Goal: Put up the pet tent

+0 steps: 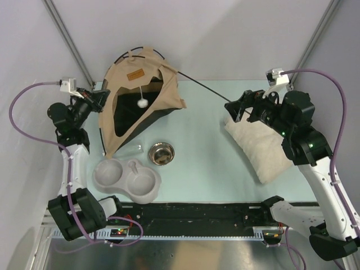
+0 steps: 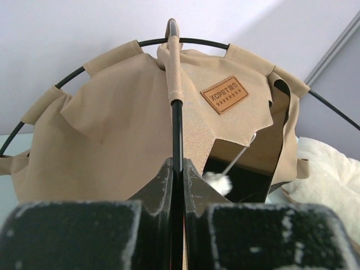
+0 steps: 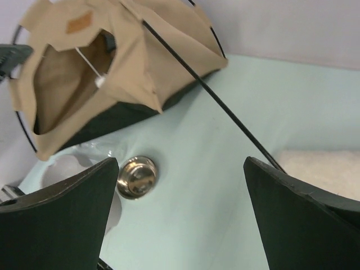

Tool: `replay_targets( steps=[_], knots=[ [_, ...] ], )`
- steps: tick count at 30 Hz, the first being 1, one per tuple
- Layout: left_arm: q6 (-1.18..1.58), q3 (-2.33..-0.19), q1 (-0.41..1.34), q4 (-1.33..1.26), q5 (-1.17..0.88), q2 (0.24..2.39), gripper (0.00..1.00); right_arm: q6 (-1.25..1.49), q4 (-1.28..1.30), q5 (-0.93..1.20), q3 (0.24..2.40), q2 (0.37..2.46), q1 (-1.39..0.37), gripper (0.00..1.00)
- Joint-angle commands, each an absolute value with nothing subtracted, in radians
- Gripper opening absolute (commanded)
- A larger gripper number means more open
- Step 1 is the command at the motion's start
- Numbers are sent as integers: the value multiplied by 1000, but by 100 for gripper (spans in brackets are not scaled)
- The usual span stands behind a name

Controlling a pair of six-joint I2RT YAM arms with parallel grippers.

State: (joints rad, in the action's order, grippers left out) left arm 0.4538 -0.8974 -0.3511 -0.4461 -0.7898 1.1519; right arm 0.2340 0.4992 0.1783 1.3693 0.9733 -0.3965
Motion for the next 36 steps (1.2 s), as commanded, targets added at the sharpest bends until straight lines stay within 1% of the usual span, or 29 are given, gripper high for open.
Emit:
replay_targets(
  steps=[1, 7, 9, 14, 17, 20, 23, 26, 28, 30, 32, 34, 36],
  knots=[
    [435, -884, -380, -506, -818, 1125, 10, 194, 580, 89, 1366, 995, -390, 99],
    [411, -843, -390, -495, -819, 1116, 13, 136, 523, 78, 1300, 1041, -349, 99],
    [403, -830, -393, -491, -818, 1113, 13, 111, 498, 111, 1298, 1066, -324, 100],
    [387, -811, -398, -478, -825, 1111, 15, 16, 540, 318, 1334, 1174, -283, 99],
    [382, -808, -402, -470, -828, 1114, 16, -12, 595, 366, 1370, 1251, -280, 99],
    [375, -814, -408, -458, -828, 1114, 17, -27, 630, 378, 1378, 1294, -284, 95],
    [369, -821, -411, -450, -824, 1115, 17, -38, 652, 376, 1379, 1313, -295, 85],
    [373, -834, -413, -448, -823, 1122, 20, -64, 675, 356, 1380, 1322, -323, 80],
    [375, -838, -412, -449, -819, 1123, 30, -77, 686, 330, 1380, 1337, -339, 78],
    [379, -840, -413, -449, -815, 1115, 38, -86, 693, 310, 1380, 1354, -354, 72],
    [384, -840, -412, -449, -807, 1103, 46, -92, 697, 304, 1379, 1367, -369, 63],
    [390, -840, -412, -447, -799, 1085, 53, -91, 695, 274, 1379, 1376, -390, 50],
    [402, -843, -412, -445, -785, 1065, 61, -92, 693, 244, 1379, 1378, -413, 35]
  ],
)
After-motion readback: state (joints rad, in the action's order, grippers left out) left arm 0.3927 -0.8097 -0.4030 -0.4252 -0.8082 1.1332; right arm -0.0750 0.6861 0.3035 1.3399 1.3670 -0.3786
